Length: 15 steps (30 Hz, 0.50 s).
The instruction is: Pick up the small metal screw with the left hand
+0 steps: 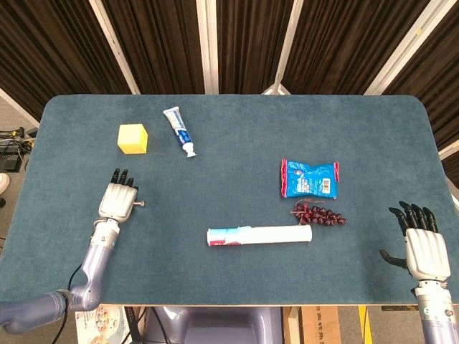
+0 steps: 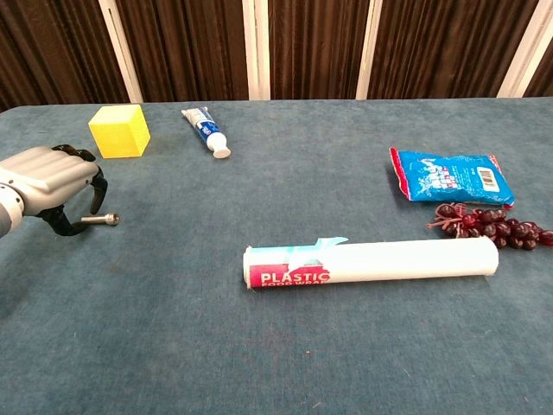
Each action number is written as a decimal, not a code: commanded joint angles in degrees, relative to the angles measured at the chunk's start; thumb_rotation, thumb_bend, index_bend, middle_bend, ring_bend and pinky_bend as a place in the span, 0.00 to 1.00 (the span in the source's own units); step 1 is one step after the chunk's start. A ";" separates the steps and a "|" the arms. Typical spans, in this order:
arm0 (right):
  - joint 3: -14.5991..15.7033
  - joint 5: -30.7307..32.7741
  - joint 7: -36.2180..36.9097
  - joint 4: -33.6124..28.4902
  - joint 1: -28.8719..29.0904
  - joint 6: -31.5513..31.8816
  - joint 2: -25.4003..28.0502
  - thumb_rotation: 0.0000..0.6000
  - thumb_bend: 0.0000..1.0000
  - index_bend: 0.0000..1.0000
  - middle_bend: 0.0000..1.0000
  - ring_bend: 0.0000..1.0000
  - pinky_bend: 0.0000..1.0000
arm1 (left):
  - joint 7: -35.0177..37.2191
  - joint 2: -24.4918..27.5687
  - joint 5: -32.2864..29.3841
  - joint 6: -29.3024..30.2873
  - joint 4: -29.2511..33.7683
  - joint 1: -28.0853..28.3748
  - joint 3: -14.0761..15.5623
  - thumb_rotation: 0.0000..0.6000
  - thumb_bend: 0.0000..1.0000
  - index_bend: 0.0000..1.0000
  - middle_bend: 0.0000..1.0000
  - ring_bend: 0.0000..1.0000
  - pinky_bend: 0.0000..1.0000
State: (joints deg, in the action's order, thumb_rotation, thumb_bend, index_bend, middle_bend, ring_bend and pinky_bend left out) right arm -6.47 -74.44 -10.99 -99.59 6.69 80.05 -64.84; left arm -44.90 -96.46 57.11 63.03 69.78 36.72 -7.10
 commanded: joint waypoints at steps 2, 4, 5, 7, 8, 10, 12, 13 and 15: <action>0.00 -0.05 0.09 0.00 -0.03 0.09 0.00 1.00 0.15 0.21 0.11 0.07 0.00 | 0.01 -0.11 0.06 -0.10 -0.21 -0.03 0.07 1.00 0.47 0.48 0.24 0.07 0.05; -0.02 -0.05 0.19 0.01 -0.03 0.10 0.00 1.00 0.15 0.21 0.11 0.07 0.00 | -0.15 -0.11 -0.10 -0.32 -0.24 -0.05 0.15 1.00 0.47 0.49 0.24 0.07 0.05; -0.03 -0.05 0.24 0.02 -0.02 0.10 -0.01 1.00 0.15 0.21 0.12 0.07 0.00 | -0.24 -0.10 -0.23 -0.46 -0.23 -0.05 0.15 1.00 0.47 0.50 0.24 0.07 0.05; -0.01 -0.04 0.31 0.03 -0.02 0.05 0.00 1.00 0.15 0.21 0.11 0.07 0.00 | -0.22 -0.14 -0.21 -0.46 -0.31 -0.05 0.13 1.00 0.47 0.52 0.24 0.07 0.05; -0.01 -0.03 0.30 0.06 -0.02 0.05 -0.02 1.00 0.15 0.21 0.11 0.07 0.00 | -0.22 -0.18 -0.19 -0.46 -0.38 -0.06 0.14 1.00 0.47 0.53 0.24 0.07 0.05; -0.05 0.02 0.29 0.12 -0.02 0.11 -0.11 1.00 0.15 0.21 0.11 0.07 0.00 | -0.40 -0.25 -0.23 -0.53 -0.53 -0.06 0.21 1.00 0.47 0.54 0.24 0.07 0.05; -0.12 0.10 0.35 0.16 0.01 0.11 -0.19 1.00 0.15 0.21 0.11 0.07 0.00 | -0.70 -0.32 -0.23 -0.55 -0.68 -0.02 0.28 1.00 0.48 0.55 0.24 0.07 0.05; -0.14 0.15 0.34 0.22 0.01 0.12 -0.23 1.00 0.15 0.21 0.11 0.07 0.00 | -0.75 -0.36 -0.19 -0.52 -0.72 -0.01 0.28 1.00 0.48 0.55 0.24 0.07 0.05; -0.15 0.19 0.36 0.29 0.04 0.08 -0.30 1.00 0.15 0.21 0.11 0.07 0.00 | -0.65 -0.49 -0.14 -0.44 -0.85 -0.03 0.22 1.00 0.48 0.55 0.24 0.07 0.05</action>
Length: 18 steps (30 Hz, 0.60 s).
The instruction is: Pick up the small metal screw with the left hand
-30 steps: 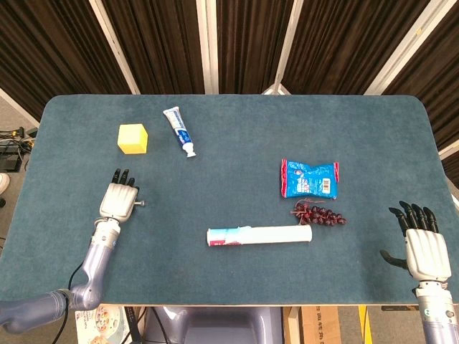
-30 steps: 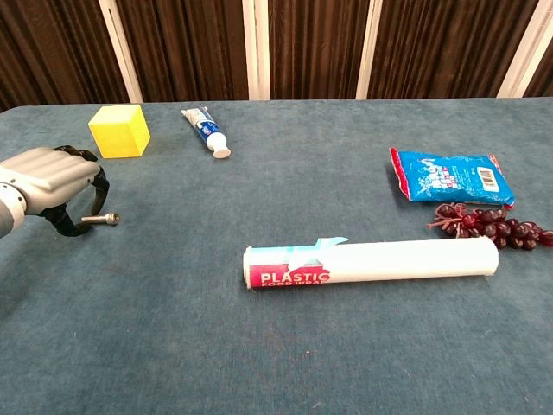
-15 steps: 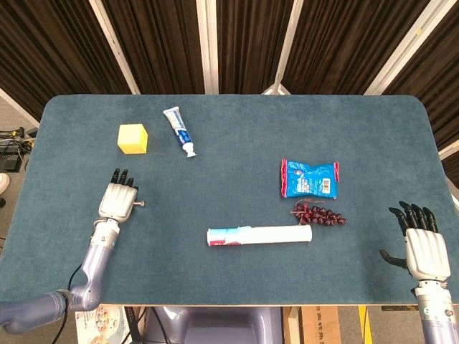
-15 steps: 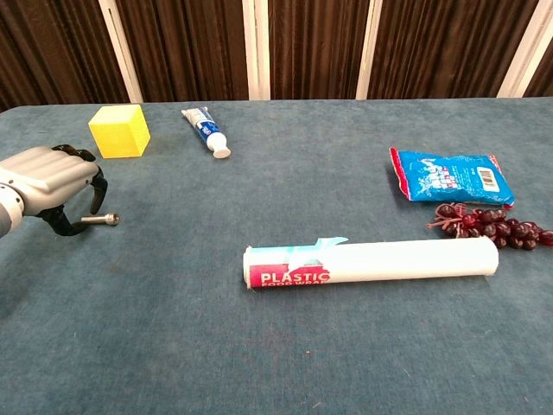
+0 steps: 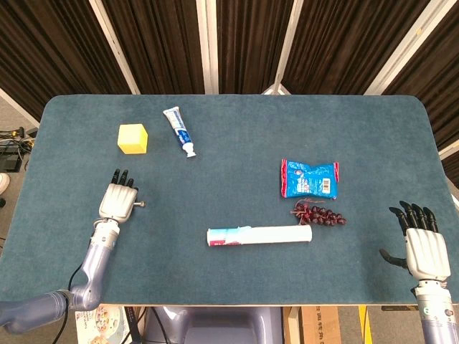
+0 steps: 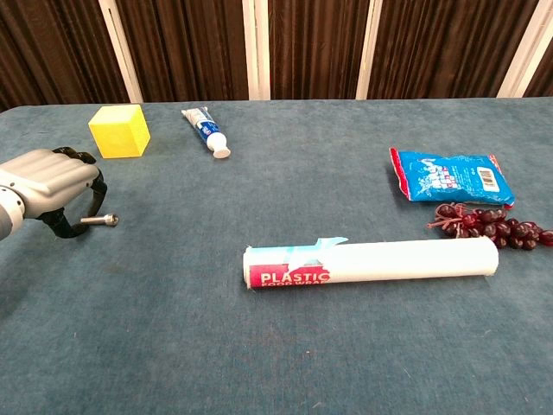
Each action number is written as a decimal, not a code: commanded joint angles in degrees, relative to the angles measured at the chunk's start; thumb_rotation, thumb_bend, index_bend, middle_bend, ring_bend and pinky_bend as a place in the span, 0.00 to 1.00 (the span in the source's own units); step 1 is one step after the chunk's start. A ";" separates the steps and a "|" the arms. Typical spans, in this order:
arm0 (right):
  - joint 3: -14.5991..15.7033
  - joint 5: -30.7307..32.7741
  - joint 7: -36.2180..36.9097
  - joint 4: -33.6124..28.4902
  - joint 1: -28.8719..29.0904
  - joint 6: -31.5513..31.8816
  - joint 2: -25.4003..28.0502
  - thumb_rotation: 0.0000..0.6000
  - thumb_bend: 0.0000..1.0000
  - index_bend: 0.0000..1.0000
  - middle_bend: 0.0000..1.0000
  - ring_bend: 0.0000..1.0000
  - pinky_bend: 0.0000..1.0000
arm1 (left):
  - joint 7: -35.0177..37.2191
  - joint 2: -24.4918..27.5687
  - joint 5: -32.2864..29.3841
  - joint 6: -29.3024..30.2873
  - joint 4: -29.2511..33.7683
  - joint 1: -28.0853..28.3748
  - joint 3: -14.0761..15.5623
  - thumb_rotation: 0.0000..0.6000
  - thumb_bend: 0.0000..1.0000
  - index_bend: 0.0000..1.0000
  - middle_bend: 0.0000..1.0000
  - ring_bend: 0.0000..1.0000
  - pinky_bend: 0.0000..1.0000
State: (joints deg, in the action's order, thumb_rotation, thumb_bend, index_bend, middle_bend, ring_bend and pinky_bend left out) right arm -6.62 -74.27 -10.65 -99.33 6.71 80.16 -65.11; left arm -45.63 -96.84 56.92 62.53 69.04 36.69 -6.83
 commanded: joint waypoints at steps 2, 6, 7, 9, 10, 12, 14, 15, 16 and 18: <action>0.01 0.01 0.03 0.05 0.06 -0.11 -0.07 1.00 0.15 0.21 0.11 0.07 0.00 | 0.14 -0.20 0.35 0.29 -0.19 0.04 -0.11 1.00 0.49 0.56 0.24 0.07 0.05; 0.08 -0.08 0.05 0.02 0.07 -0.14 -0.06 1.00 0.15 0.21 0.11 0.07 0.00 | 0.14 0.01 0.81 0.85 0.14 -0.01 -0.24 1.00 0.50 0.56 0.24 0.07 0.05; 0.10 -0.12 0.03 0.00 0.07 -0.13 -0.04 1.00 0.15 0.21 0.11 0.07 0.00 | 0.06 0.12 1.05 1.26 0.33 -0.01 -0.34 1.00 0.50 0.56 0.24 0.07 0.05; 0.12 -0.15 0.05 -0.02 0.07 -0.13 -0.02 1.00 0.15 0.21 0.11 0.07 0.00 | -0.27 0.45 1.58 2.02 0.77 0.01 -0.43 1.00 0.50 0.56 0.25 0.07 0.05; 0.11 -0.15 0.06 -0.02 0.07 -0.12 -0.03 1.00 0.15 0.21 0.11 0.07 0.00 | -0.46 0.64 1.81 2.33 1.06 0.02 -0.46 1.00 0.50 0.56 0.25 0.07 0.05; 0.11 -0.15 0.08 -0.02 0.07 -0.11 -0.03 1.00 0.15 0.21 0.11 0.07 0.00 | -0.92 1.09 2.16 2.95 1.83 0.02 -0.54 1.00 0.50 0.56 0.25 0.07 0.05; 0.13 -0.17 0.12 -0.03 0.08 -0.14 -0.03 1.00 0.15 0.21 0.11 0.07 0.00 | -1.75 1.80 2.78 3.97 3.01 0.09 -0.67 1.00 0.50 0.56 0.25 0.07 0.05; 0.15 -0.19 0.13 -0.06 0.09 -0.17 -0.04 1.00 0.15 0.21 0.12 0.07 0.00 | -2.50 2.22 3.14 4.54 3.64 0.14 -0.63 1.00 0.50 0.57 0.25 0.07 0.05; 0.18 -0.23 0.10 -0.10 0.11 -0.21 -0.04 1.00 0.15 0.21 0.12 0.07 0.00 | -3.93 2.83 3.66 5.28 4.43 0.25 -0.45 1.00 0.50 0.57 0.25 0.07 0.05; 0.27 -0.36 0.21 -0.26 0.13 -0.31 -0.01 1.00 0.15 0.21 0.11 0.07 0.00 | -6.23 3.60 4.76 6.49 5.30 0.47 -0.01 1.00 0.50 0.57 0.25 0.07 0.05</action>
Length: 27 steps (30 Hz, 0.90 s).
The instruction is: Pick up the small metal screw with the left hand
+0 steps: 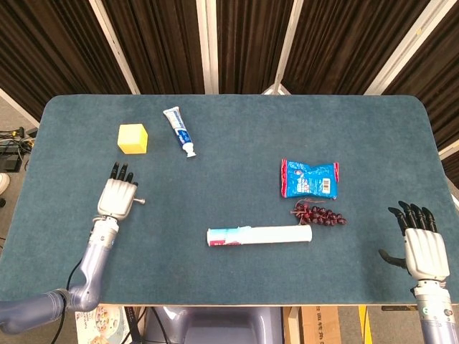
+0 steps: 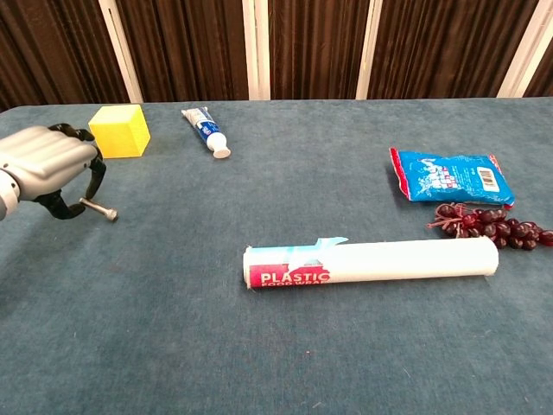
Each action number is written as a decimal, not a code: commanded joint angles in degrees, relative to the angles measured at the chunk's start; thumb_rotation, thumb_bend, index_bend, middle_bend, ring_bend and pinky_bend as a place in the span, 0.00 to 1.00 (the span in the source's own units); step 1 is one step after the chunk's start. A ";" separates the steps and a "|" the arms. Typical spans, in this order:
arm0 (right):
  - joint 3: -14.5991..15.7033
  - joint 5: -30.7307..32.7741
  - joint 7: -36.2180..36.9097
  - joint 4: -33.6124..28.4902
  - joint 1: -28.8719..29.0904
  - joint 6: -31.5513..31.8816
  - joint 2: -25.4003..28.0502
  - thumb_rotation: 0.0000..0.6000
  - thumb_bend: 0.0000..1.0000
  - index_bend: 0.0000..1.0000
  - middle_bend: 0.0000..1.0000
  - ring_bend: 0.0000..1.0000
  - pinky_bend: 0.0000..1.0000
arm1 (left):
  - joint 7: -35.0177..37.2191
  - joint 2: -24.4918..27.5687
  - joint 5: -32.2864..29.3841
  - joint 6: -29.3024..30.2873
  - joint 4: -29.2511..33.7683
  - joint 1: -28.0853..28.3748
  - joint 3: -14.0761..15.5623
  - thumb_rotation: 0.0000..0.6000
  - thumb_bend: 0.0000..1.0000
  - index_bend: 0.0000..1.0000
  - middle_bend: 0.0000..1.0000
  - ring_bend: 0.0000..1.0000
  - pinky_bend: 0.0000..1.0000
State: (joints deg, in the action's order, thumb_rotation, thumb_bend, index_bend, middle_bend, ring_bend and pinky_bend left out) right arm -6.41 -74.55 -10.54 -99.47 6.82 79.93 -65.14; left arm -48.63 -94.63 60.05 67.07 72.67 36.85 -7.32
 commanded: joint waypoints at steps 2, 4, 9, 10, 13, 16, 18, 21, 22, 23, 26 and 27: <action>0.14 -0.16 0.56 -0.34 0.04 -0.32 0.14 1.00 0.15 0.21 0.11 0.07 0.00 | -6.36 2.26 3.07 3.13 2.46 0.58 1.35 1.00 0.50 0.57 0.25 0.07 0.05; 0.17 -0.23 0.73 -0.37 0.05 -0.38 0.24 1.00 0.15 0.21 0.11 0.07 0.00 | -9.99 3.34 4.82 4.23 3.26 0.91 2.47 1.00 0.50 0.57 0.25 0.07 0.05; 0.22 -0.28 0.80 -0.43 0.05 -0.41 0.28 1.00 0.15 0.21 0.11 0.07 0.00 | -14.03 5.79 5.42 5.40 7.94 0.91 2.76 1.00 0.50 0.57 0.25 0.07 0.05; 0.23 -0.29 0.79 -0.43 0.05 -0.39 0.29 1.00 0.15 0.21 0.11 0.07 0.00 | -14.12 6.08 5.03 5.40 8.69 0.81 2.59 1.00 0.50 0.57 0.25 0.07 0.05; 0.17 -0.16 0.98 -0.45 0.00 -0.36 0.35 1.00 0.15 0.21 0.11 0.07 0.00 | -14.43 6.93 4.12 5.25 10.26 0.58 2.31 1.00 0.50 0.57 0.25 0.07 0.05; 0.14 -0.08 1.08 -0.42 0.01 -0.41 0.41 1.00 0.15 0.21 0.11 0.07 0.00 | -14.16 7.43 2.08 4.22 11.36 0.33 1.93 1.00 0.50 0.57 0.25 0.07 0.05; 0.17 -0.08 1.15 -0.46 0.03 -0.51 0.45 1.00 0.15 0.21 0.11 0.07 0.00 | -14.75 7.56 1.32 3.82 11.48 0.47 1.81 1.00 0.50 0.57 0.25 0.07 0.05; 0.15 -0.11 1.22 -0.46 0.06 -0.53 0.46 1.00 0.15 0.21 0.11 0.07 0.00 | -15.00 7.46 0.53 3.37 11.46 0.56 1.79 1.00 0.50 0.57 0.25 0.07 0.05; 0.12 -0.06 1.31 -0.45 0.06 -0.53 0.46 1.00 0.15 0.21 0.11 0.07 0.00 | -14.84 7.42 0.15 3.06 11.37 0.55 1.83 1.00 0.50 0.57 0.25 0.07 0.05; 0.11 -0.04 1.37 -0.43 0.06 -0.53 0.48 1.00 0.15 0.21 0.11 0.07 0.00 | -14.86 7.34 -0.27 2.66 11.03 0.52 2.02 1.00 0.50 0.57 0.25 0.07 0.05; 0.18 -0.12 1.48 -0.40 0.05 -0.57 0.52 1.00 0.15 0.21 0.11 0.07 0.00 | -14.89 7.03 -1.17 1.97 10.23 0.52 2.26 1.00 0.50 0.57 0.25 0.07 0.05; 0.19 -0.14 1.50 -0.41 0.05 -0.58 0.52 1.00 0.15 0.21 0.11 0.07 0.00 | -14.92 6.98 -1.42 1.82 10.15 0.53 2.27 1.00 0.50 0.57 0.25 0.07 0.05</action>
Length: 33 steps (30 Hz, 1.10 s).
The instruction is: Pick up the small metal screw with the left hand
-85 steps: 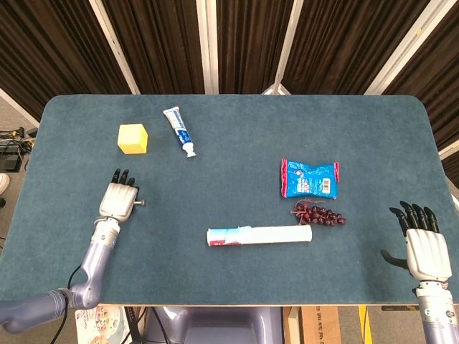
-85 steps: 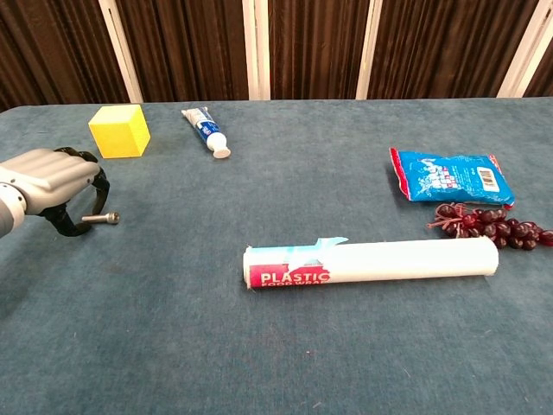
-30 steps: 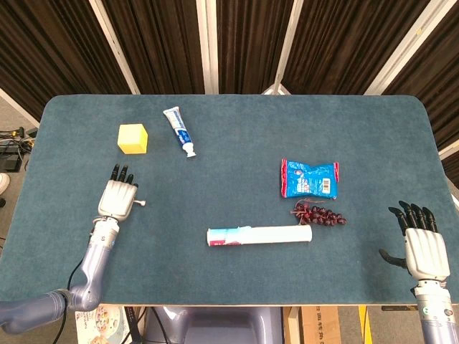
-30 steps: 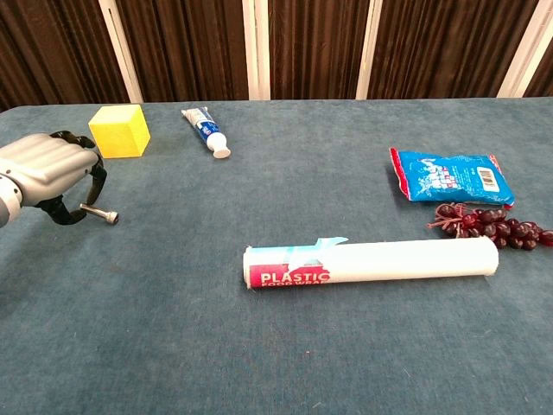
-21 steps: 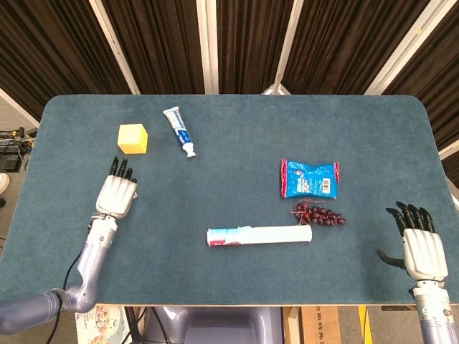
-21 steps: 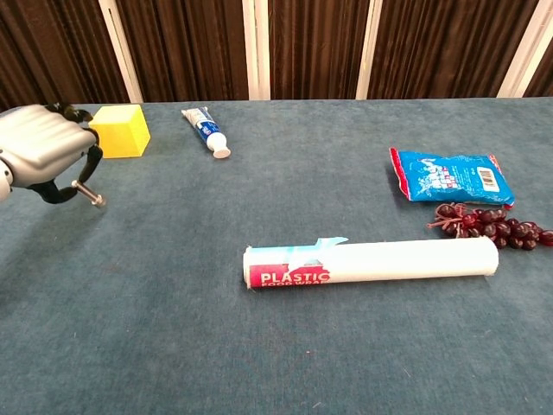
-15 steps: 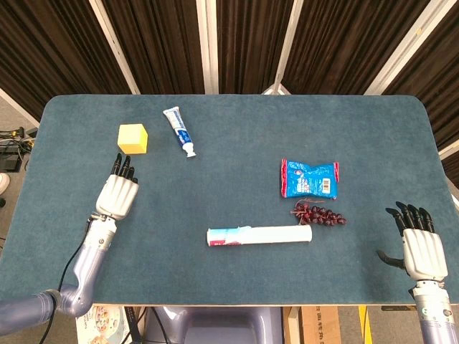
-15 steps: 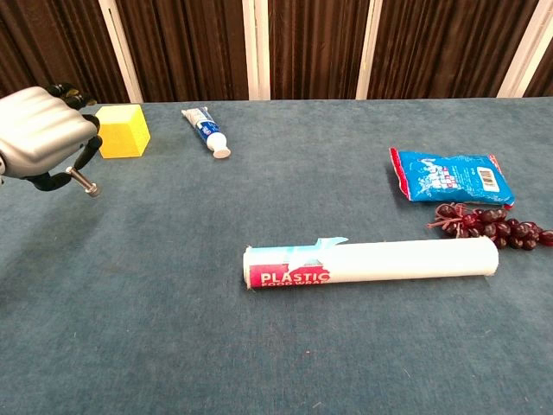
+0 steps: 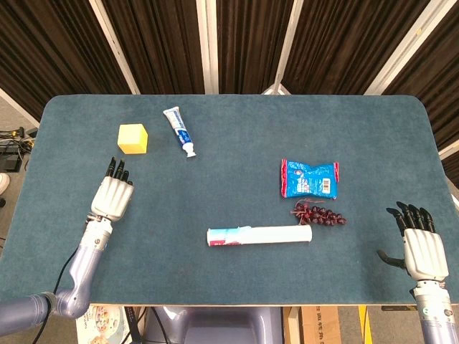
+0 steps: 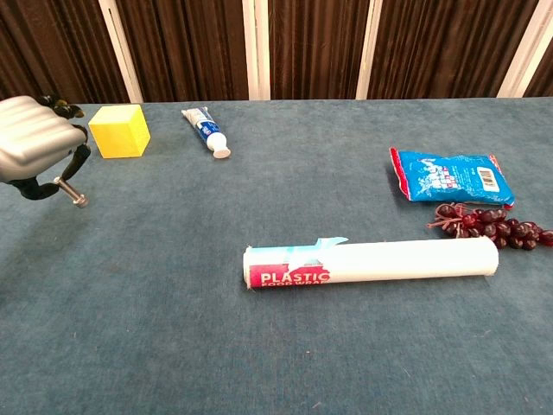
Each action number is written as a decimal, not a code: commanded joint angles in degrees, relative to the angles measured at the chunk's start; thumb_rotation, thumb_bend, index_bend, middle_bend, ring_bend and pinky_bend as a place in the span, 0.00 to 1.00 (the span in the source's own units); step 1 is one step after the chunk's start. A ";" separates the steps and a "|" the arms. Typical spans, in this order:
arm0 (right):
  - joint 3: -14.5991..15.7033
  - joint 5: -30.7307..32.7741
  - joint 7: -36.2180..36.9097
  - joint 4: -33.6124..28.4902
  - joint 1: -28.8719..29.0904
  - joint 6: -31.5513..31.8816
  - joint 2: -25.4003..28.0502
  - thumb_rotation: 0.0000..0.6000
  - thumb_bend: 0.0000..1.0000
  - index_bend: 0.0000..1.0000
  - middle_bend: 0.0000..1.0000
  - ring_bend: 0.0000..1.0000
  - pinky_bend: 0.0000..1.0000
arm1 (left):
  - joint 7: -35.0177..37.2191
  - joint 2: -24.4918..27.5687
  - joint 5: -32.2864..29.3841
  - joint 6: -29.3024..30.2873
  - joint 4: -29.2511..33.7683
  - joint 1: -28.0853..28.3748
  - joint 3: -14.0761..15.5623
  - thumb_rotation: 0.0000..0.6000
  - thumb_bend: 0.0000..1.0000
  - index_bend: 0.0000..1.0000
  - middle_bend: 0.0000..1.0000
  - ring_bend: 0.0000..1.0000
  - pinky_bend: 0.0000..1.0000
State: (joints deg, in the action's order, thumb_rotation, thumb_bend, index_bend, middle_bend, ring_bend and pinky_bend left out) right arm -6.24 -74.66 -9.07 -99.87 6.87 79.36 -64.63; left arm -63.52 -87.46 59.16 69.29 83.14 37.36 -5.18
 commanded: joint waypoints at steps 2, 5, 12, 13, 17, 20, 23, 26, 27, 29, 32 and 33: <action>0.02 -0.05 0.05 0.00 0.00 -0.01 0.02 1.00 0.15 0.21 0.11 0.07 0.00 | -0.26 -0.30 -1.52 -0.86 -0.40 0.07 0.10 1.00 0.50 0.57 0.25 0.07 0.05; 0.04 -0.07 0.00 0.04 0.04 -0.03 -0.06 1.00 0.15 0.21 0.12 0.07 0.00 | -1.15 -0.62 -2.67 -1.53 -0.83 0.46 0.21 1.00 0.50 0.57 0.25 0.07 0.05; 0.08 0.06 -0.02 0.15 0.15 -0.30 -0.16 1.00 0.15 0.21 0.11 0.07 0.00 | -1.28 -1.31 -3.31 -1.65 -1.40 0.90 0.25 1.00 0.50 0.57 0.25 0.07 0.05; 0.08 0.08 0.01 0.15 0.15 -0.31 -0.16 1.00 0.15 0.21 0.11 0.07 0.00 | -1.32 -1.35 -3.36 -1.67 -1.45 0.94 0.28 1.00 0.50 0.57 0.25 0.07 0.05; 0.07 0.12 0.00 0.21 0.18 -0.37 -0.17 1.00 0.15 0.21 0.11 0.07 0.00 | -1.51 -1.56 -3.67 -1.77 -1.63 1.10 0.42 1.00 0.50 0.56 0.25 0.07 0.05; 0.07 0.14 0.10 0.19 0.18 -0.37 -0.15 1.00 0.15 0.21 0.11 0.07 0.00 | -2.04 -1.78 -4.37 -1.93 -1.49 1.38 0.46 1.00 0.50 0.55 0.25 0.07 0.05; 0.09 0.19 0.15 0.23 0.22 -0.51 -0.13 1.00 0.15 0.21 0.11 0.07 0.00 | -3.04 -1.86 -5.28 -1.83 -1.09 1.63 0.48 1.00 0.49 0.53 0.25 0.07 0.05; 0.07 0.22 0.11 0.28 0.24 -0.49 -0.17 1.00 0.15 0.21 0.11 0.07 0.00 | -3.36 -1.89 -5.93 -1.72 -0.81 1.79 0.47 1.00 0.48 0.51 0.24 0.07 0.05; 0.08 0.24 0.10 0.29 0.24 -0.50 -0.20 1.00 0.15 0.21 0.11 0.07 0.00 | -3.46 -1.87 -6.07 -1.69 -0.74 1.85 0.49 1.00 0.48 0.50 0.24 0.07 0.05; 0.09 0.20 0.09 0.28 0.26 -0.50 -0.19 1.00 0.15 0.21 0.11 0.07 0.00 | -3.56 -1.83 -6.39 -1.70 -0.54 1.96 0.54 1.00 0.47 0.47 0.24 0.07 0.05; 0.18 0.15 -0.02 0.24 0.31 -0.63 -0.21 1.00 0.15 0.21 0.11 0.07 0.00 | -4.14 -1.67 -6.99 -1.63 -0.07 2.17 0.67 1.00 0.46 0.43 0.23 0.07 0.05; 0.18 0.15 -0.05 0.24 0.33 -0.64 -0.22 1.00 0.15 0.21 0.11 0.07 0.00 | -4.26 -1.64 -7.07 -1.59 0.03 2.22 0.70 1.00 0.46 0.42 0.23 0.07 0.05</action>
State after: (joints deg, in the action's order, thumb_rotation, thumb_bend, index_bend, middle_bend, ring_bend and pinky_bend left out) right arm -6.06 -74.51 -9.13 -99.62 7.20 78.71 -64.84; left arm -67.73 -89.14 52.14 67.68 83.13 39.55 -4.52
